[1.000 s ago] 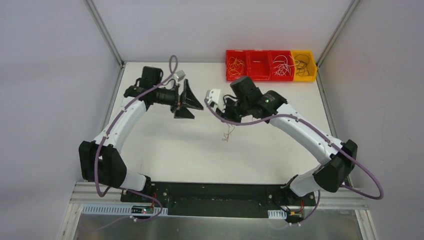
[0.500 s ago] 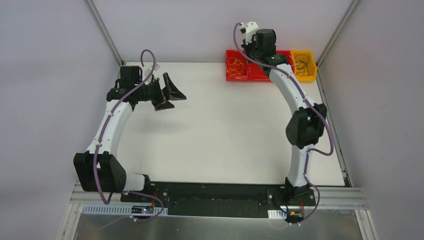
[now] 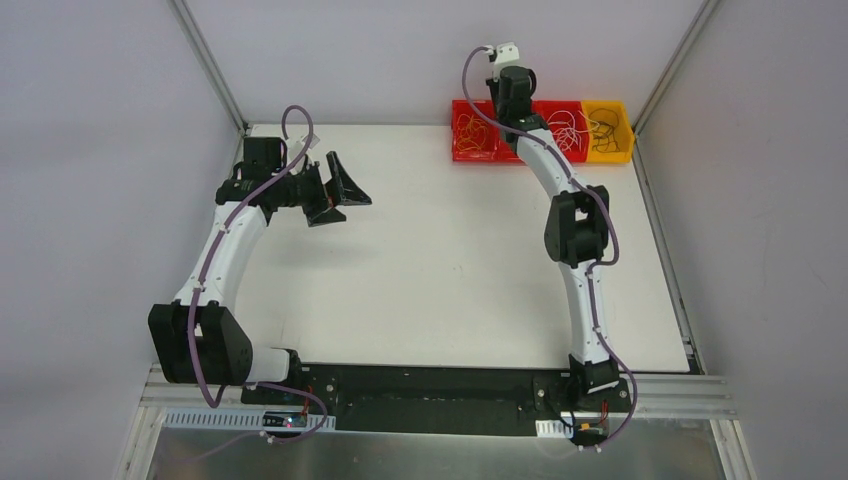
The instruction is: Untangle the cables
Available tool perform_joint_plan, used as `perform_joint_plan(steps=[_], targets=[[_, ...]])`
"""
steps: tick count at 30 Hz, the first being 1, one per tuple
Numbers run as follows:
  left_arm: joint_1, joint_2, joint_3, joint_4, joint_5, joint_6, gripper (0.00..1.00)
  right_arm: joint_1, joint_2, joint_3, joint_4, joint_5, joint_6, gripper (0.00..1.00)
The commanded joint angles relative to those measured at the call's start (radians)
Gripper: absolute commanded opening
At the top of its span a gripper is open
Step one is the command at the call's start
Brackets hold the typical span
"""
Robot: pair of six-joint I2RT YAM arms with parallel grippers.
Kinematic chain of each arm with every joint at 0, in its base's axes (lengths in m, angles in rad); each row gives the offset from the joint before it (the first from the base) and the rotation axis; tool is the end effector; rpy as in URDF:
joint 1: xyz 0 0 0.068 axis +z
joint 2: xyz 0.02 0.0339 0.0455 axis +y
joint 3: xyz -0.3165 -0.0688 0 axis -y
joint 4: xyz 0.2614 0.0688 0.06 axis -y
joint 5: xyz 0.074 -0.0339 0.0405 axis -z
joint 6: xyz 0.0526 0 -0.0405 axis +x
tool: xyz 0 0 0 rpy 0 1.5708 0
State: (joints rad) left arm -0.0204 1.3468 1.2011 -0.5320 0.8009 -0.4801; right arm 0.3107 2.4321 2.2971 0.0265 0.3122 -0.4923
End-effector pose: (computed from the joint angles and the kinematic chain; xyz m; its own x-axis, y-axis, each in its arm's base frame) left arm 0.3024 -0.0439 0.3742 -0.8208 -0.3048 -0.4830 0.2190 0.6130 -0.7591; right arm 0.6243 0.1835 0.3305 -0.0908 -0.5016 -0.8603 -0.0489 0.8651 -0.4992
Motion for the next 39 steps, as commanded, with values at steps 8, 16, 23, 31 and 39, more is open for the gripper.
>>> perform_joint_plan(steps=[8, 16, 23, 31, 39], targets=[[-0.001, 0.004, -0.033, 0.041, 0.007, -0.02, 0.99, -0.085, -0.073, -0.079, 0.088, 0.032, 0.088, 0.0], [0.0, 0.006, -0.049, 0.061, 0.013, -0.037, 0.99, -0.097, -0.043, -0.087, 0.099, -0.056, 0.189, 0.0], [0.002, 0.02, -0.049, 0.061, 0.011, -0.035, 0.99, -0.085, 0.077, -0.1, 0.407, 0.088, 0.253, 0.0], [0.006, 0.056, -0.037, 0.061, 0.021, -0.041, 0.99, -0.087, 0.193, 0.022, 0.426, 0.021, 0.344, 0.01], [0.013, 0.054, -0.052, 0.061, 0.011, -0.039, 0.99, -0.113, 0.307, 0.126, 0.485, -0.011, 0.402, 0.0]])
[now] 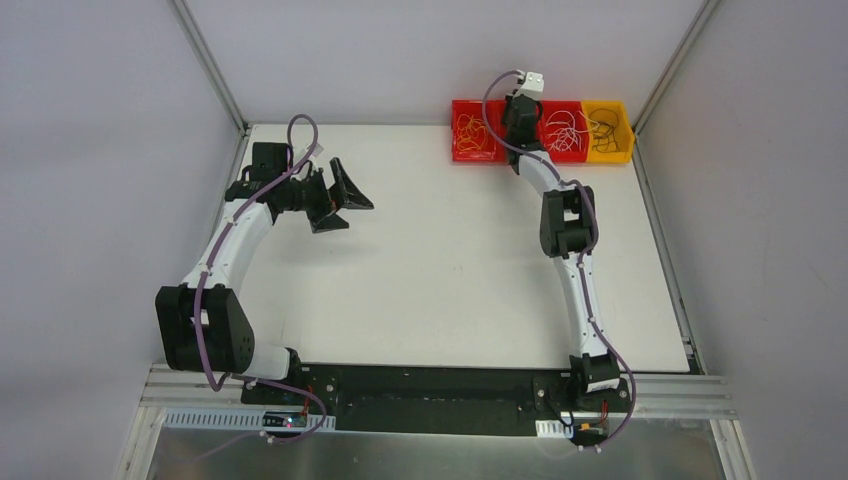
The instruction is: Untangle the cables
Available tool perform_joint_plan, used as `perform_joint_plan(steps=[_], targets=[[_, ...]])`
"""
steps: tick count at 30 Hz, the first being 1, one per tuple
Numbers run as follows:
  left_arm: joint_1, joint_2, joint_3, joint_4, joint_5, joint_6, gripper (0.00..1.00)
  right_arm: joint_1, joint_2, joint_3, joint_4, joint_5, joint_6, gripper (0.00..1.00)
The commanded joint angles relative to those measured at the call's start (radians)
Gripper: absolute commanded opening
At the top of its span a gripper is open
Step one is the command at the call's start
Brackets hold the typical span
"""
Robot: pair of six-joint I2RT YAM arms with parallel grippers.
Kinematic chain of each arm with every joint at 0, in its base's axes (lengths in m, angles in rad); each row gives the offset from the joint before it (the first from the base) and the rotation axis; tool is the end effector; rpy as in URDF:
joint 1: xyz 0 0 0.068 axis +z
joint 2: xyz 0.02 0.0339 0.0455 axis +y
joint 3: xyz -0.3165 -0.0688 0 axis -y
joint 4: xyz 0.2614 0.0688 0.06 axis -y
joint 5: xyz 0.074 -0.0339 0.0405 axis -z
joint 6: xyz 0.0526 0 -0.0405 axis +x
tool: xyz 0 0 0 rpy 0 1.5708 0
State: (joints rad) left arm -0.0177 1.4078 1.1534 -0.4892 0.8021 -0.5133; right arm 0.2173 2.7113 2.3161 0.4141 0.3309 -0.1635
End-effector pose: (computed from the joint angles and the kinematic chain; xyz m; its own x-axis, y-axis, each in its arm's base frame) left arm 0.3174 -0.0434 0.3432 -0.8554 -0.3263 -0.4022 0.1392 0.6032 -0.7853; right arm 0.6830 0.1333 0.2026 -0.0002 -0.1577 -0.9875 0.1148 0.9810 -0.1567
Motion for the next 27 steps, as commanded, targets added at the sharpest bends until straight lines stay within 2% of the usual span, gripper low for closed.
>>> perform_joint_plan(steps=[1, 7, 8, 13, 19, 24, 27], targets=[[0.01, -0.006, -0.007, 0.018, 0.008, -0.005, 0.99, -0.023, 0.04, 0.122, 0.098, -0.033, 0.086, 0.0], [0.012, 0.014, -0.008, 0.018, 0.009, -0.007, 0.99, -0.043, 0.076, 0.135, 0.14, -0.048, 0.13, 0.0], [0.012, 0.017, -0.005, 0.018, 0.012, -0.008, 0.99, -0.046, 0.075, 0.128, 0.135, -0.045, 0.14, 0.03], [0.012, 0.035, 0.007, 0.018, 0.022, -0.016, 0.99, -0.056, -0.007, -0.004, 0.156, -0.07, 0.157, 0.31], [0.012, 0.03, -0.004, 0.019, 0.023, -0.013, 0.99, -0.058, -0.127, -0.129, 0.172, -0.114, 0.138, 0.5], [0.012, 0.011, -0.028, 0.019, 0.017, -0.001, 0.99, -0.055, -0.262, -0.237, 0.139, -0.159, 0.155, 0.7], [0.012, -0.004, -0.037, 0.02, 0.01, 0.001, 0.99, -0.05, -0.329, -0.294, 0.13, -0.175, 0.145, 0.78]])
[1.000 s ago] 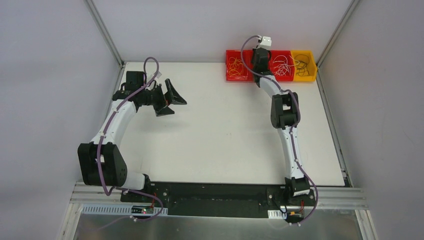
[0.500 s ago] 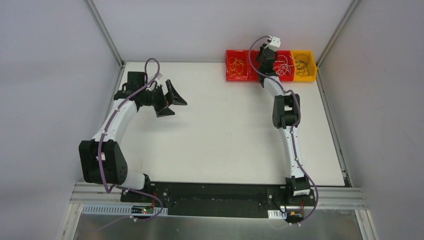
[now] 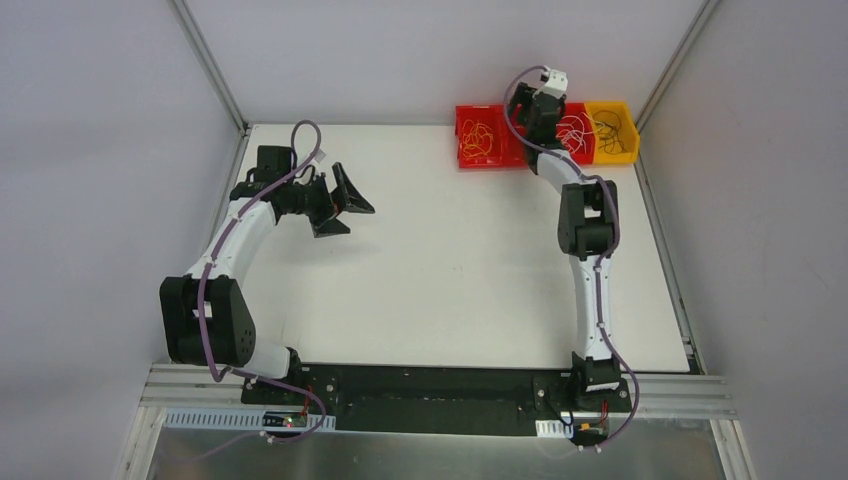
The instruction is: Untangle the cables
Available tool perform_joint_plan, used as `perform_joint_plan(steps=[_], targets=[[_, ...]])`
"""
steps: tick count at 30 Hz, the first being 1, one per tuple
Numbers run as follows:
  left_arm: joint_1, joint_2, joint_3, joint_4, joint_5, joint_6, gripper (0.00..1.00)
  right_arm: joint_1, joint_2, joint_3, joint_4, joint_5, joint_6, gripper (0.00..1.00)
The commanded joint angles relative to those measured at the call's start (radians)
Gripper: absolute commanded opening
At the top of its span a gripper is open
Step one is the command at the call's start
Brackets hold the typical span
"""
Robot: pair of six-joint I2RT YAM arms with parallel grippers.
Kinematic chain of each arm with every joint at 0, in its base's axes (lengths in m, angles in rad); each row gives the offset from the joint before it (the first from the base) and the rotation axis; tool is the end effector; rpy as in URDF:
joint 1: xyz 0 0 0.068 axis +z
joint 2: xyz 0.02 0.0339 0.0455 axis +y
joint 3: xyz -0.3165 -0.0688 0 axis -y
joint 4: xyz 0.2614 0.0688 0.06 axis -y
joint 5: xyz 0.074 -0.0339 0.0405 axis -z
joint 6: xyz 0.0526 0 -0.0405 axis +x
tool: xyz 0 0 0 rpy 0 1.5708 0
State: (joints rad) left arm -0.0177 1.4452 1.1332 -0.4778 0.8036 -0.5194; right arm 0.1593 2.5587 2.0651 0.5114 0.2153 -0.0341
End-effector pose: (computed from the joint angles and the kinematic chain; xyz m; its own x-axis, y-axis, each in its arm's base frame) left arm 0.3246 -0.0436 0.3259 -0.8741 -0.3291 -0.3574 0.0981 0.6009 -0.7933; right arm 0.6616 0.0949 0.2189 0.0157 -0.0312 -0.9994 0.0565 0.9979 -0.0303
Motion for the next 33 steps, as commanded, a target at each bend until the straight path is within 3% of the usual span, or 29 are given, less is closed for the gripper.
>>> perform_joint_plan(steps=[1, 9, 14, 19, 25, 29, 33], targets=[[0.012, -0.045, -0.019, 0.008, 0.006, 0.008, 0.99, 0.011, -0.196, -0.059, 0.031, -0.063, 0.009, 0.8], [0.012, -0.063, -0.019, -0.007, -0.014, 0.035, 0.99, 0.014, -0.357, -0.161, -0.035, -0.088, -0.052, 0.86], [0.012, -0.073, 0.022, -0.081, -0.042, 0.114, 0.99, 0.002, -0.539, -0.225, -0.213, -0.148, -0.092, 0.99], [0.012, -0.057, 0.134, -0.26, -0.083, 0.249, 0.99, -0.027, -0.79, -0.273, -0.598, -0.293, -0.138, 0.99], [0.012, -0.034, 0.285, -0.477, -0.24, 0.395, 0.99, -0.066, -1.063, -0.329, -1.128, -0.4, -0.243, 0.99], [0.012, -0.025, 0.342, -0.614, -0.22, 0.499, 0.99, -0.09, -1.188, -0.353, -1.477, -0.459, -0.22, 0.99], [0.012, -0.046, 0.315, -0.661, -0.244, 0.568, 0.99, -0.098, -1.289, -0.452, -1.666, -0.48, -0.211, 0.99]])
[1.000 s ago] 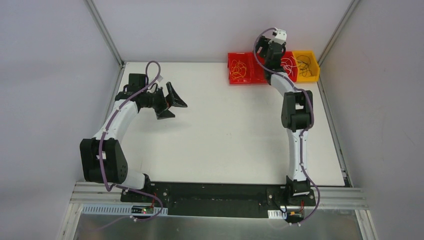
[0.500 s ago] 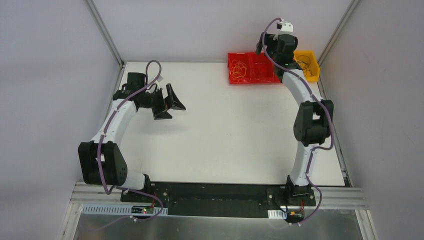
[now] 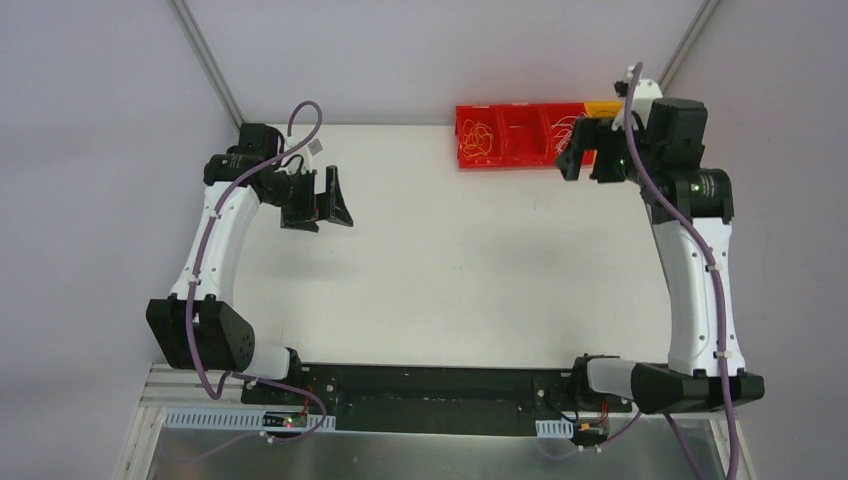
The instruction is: Untangle the cables
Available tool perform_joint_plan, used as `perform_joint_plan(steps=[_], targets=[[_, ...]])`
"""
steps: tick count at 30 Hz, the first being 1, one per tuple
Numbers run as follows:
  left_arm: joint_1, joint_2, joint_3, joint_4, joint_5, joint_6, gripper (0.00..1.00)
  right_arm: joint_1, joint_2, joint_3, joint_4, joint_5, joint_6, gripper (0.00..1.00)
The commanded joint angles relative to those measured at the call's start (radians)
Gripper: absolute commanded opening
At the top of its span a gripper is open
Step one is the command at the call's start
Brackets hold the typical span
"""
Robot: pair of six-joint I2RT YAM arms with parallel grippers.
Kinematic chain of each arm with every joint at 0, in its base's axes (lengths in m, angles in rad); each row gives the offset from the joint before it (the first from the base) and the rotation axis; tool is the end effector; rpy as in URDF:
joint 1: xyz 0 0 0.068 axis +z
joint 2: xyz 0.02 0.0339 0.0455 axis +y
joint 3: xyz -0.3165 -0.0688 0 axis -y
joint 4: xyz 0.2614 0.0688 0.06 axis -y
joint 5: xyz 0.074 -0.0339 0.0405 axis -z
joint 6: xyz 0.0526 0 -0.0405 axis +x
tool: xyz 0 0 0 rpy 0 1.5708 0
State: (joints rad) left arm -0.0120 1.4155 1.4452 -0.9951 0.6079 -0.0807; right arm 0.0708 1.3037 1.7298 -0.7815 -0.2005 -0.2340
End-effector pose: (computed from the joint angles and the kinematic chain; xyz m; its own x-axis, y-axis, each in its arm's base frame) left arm 0.2969 -0.0336 0.3976 -0.8465 -0.0560 -0.5294 0.2675 0.8150 -0.5140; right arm 0.2660 0.0294 0.5378 -0.2784 -0.2475 -0.9280 -0.3291 0.9323 -0.1500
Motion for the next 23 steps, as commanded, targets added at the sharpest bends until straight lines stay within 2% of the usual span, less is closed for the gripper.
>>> perform_joint_plan(steps=[1, 5, 10, 15, 23], targets=[[0.006, -0.021, -0.011, -0.151, -0.065, 0.139, 0.99, -0.015, -0.074, -0.182, -0.373, -0.053, -0.017, 0.99], [0.006, -0.038, -0.093, -0.156, -0.113, 0.181, 0.99, -0.034, -0.216, -0.418, -0.316, 0.008, -0.023, 1.0], [0.006, -0.049, -0.204, -0.104, -0.174, 0.18, 0.99, -0.047, -0.253, -0.615, -0.218, 0.091, 0.004, 0.99], [0.006, -0.084, -0.256, -0.049, -0.242, 0.179, 0.99, -0.063, -0.204, -0.689, -0.126, 0.112, 0.068, 0.99], [0.006, -0.116, -0.279, -0.028, -0.269, 0.164, 0.99, -0.098, -0.207, -0.696, -0.088, 0.012, 0.14, 0.99]])
